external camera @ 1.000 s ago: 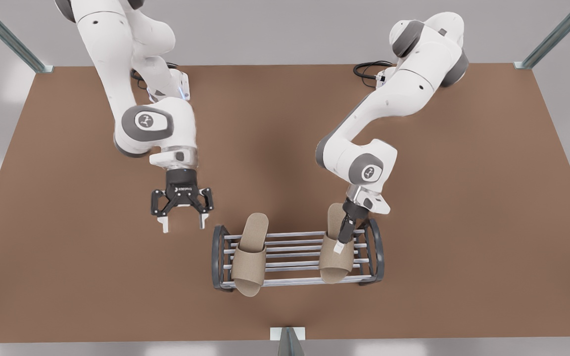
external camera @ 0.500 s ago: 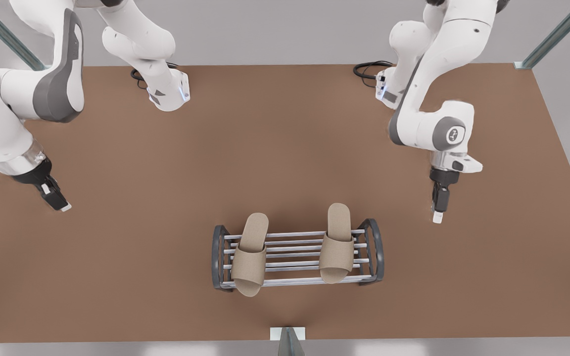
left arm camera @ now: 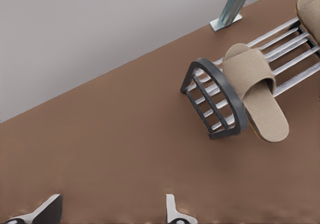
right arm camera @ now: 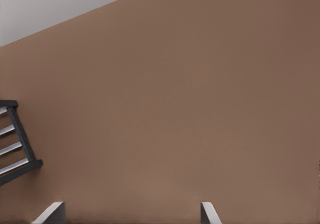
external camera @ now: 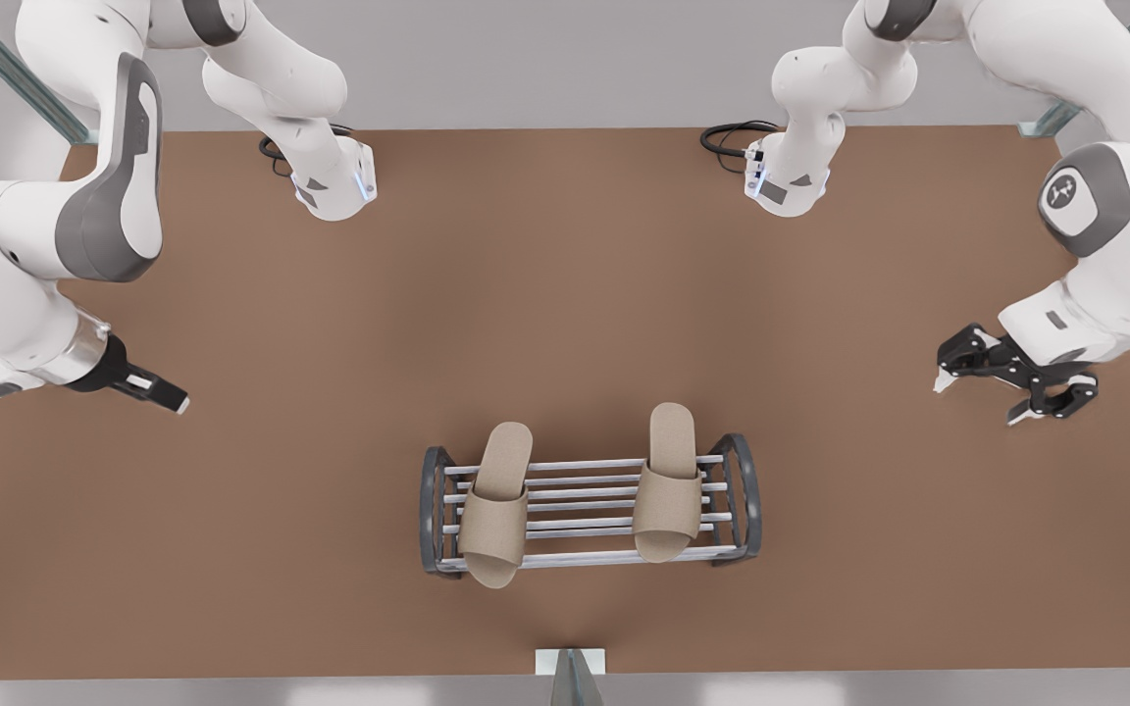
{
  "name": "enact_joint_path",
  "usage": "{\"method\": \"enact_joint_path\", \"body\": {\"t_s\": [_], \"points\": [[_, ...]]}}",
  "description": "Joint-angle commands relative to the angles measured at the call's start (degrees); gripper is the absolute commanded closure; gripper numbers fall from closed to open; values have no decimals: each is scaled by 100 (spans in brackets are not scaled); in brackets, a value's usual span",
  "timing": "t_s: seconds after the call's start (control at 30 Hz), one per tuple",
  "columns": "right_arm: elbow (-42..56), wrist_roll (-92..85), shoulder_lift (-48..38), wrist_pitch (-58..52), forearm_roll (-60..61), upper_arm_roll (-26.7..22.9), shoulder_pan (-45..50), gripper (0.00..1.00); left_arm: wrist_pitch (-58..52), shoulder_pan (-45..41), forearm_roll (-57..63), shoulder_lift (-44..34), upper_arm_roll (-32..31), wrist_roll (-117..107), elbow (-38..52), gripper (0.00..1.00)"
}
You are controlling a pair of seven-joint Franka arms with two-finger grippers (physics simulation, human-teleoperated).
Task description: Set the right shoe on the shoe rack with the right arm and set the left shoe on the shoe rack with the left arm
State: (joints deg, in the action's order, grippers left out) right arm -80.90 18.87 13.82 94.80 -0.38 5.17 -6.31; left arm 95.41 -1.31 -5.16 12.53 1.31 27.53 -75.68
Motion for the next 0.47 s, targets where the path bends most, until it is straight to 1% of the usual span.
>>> {"method": "enact_joint_path", "body": {"t_s": [0.0, 0.03, 0.07, 0.13, 0.3, 0.33, 0.4, 0.43], "points": [[4, -2098, -2, -102, 12, 1, -2, 0, -2756, -27, 912, -66, -254, -4668, 53, 0], [4, -2098, -2, -102, 12, 1, -1, 0, -2624, -63, 894, 92, -254, -5072, 53, 0], [4, -2098, -2, -102, 12, 1, 7, 0, -2211, -63, 517, 241, -254, -5801, 53, 0], [4, -2098, -2, -85, 12, 1, 7, 0, -1772, -89, 464, 382, -263, -6417, 53, 0], [4, -2089, -2, -67, 21, 10, 7, 0, -1411, -80, 393, 365, -263, -6963, 0, 0], [4, -2089, -2, -59, 21, 10, 7, 0, -1017, -98, 411, 338, -263, -7033, -35, 0], [4, -2089, -2, -59, 21, 10, 7, 0, -611, -107, 411, 75, -263, -7024, -474, 0], [4, -2089, -2, -59, 21, 10, 7, 0, -611, -107, 411, 66, -263, -6989, -483, 0]]}}
